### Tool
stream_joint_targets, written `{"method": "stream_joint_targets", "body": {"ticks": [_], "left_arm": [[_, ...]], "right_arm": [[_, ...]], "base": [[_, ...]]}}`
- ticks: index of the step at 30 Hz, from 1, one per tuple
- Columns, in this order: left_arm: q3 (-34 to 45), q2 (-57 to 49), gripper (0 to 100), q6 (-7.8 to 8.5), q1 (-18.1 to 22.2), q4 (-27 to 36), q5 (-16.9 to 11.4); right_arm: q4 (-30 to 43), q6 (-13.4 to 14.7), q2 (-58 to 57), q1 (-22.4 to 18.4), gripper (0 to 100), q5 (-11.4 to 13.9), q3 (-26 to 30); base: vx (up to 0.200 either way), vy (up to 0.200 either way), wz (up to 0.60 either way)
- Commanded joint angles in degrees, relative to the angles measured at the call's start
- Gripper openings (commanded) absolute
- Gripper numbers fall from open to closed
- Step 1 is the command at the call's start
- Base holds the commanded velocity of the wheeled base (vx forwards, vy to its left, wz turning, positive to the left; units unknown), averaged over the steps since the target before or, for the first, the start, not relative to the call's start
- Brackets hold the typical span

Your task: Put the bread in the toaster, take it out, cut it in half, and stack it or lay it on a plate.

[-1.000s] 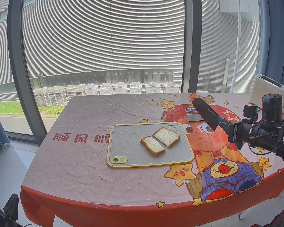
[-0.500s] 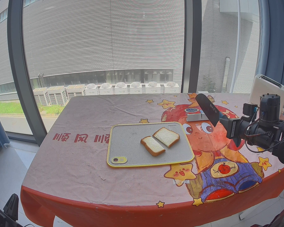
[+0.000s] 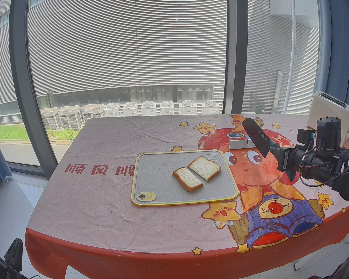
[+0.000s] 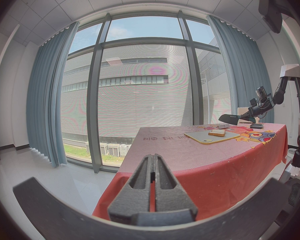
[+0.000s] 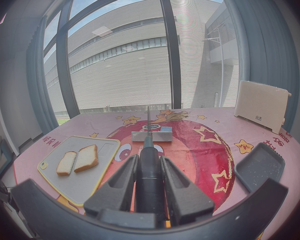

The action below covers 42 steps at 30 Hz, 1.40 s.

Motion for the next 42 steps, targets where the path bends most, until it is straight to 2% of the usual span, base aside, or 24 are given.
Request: {"method": "stream_joint_targets", "body": {"ticks": [1,9,42], "left_arm": [[1.0,-0.9,0,0.00,0.0,0.0,0.0],[1.0,-0.9,0,0.00,0.0,0.0,0.0],[1.0,-0.9,0,0.00,0.0,0.0,0.0]], "right_arm": [[0.0,0.0,1.4,-0.3,0,0.0,-0.2],[-2.5,-0.1,2.8,-0.5,0,-0.3,0.1],[-2.5,-0.1,2.8,0.2,0,-0.3,0.5]], "base": [[0.000,0.000,0.00],[0.000,0.000,0.00],[0.000,0.000,0.00]]}}
